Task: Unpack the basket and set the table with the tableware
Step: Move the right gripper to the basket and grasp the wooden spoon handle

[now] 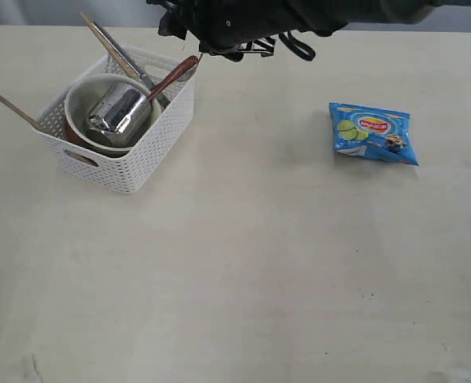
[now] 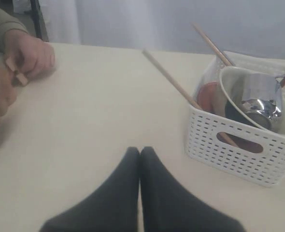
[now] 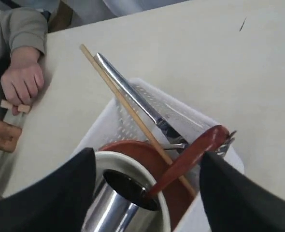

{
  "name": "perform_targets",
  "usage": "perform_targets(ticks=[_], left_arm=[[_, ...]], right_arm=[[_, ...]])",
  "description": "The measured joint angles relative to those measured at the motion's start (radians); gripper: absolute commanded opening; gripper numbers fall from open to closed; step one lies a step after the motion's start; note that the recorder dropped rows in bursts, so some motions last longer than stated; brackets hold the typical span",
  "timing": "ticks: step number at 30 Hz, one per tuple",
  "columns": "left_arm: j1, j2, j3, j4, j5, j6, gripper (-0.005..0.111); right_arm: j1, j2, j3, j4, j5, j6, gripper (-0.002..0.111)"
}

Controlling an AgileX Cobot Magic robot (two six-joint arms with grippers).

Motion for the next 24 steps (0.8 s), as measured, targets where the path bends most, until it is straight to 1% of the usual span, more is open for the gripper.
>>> perform_targets(ticks=[4,10,24], left_arm=[[0.0,0.0,0.0,0.0,0.0,0.0,0.0],[0.0,0.0,0.0,0.0,0.0,0.0,0.0],[0.0,0.0,0.0,0.0,0.0,0.0,0.0]], right_arm=[[0.012,0.017,0.0,0.105,-0.022,0.002,0.06],[0.03,0.039,-0.002,0.213,-0.024,0.004,0.06],[0.04,0.079,-0.002,0.257,-0.027,0.02,0.06]])
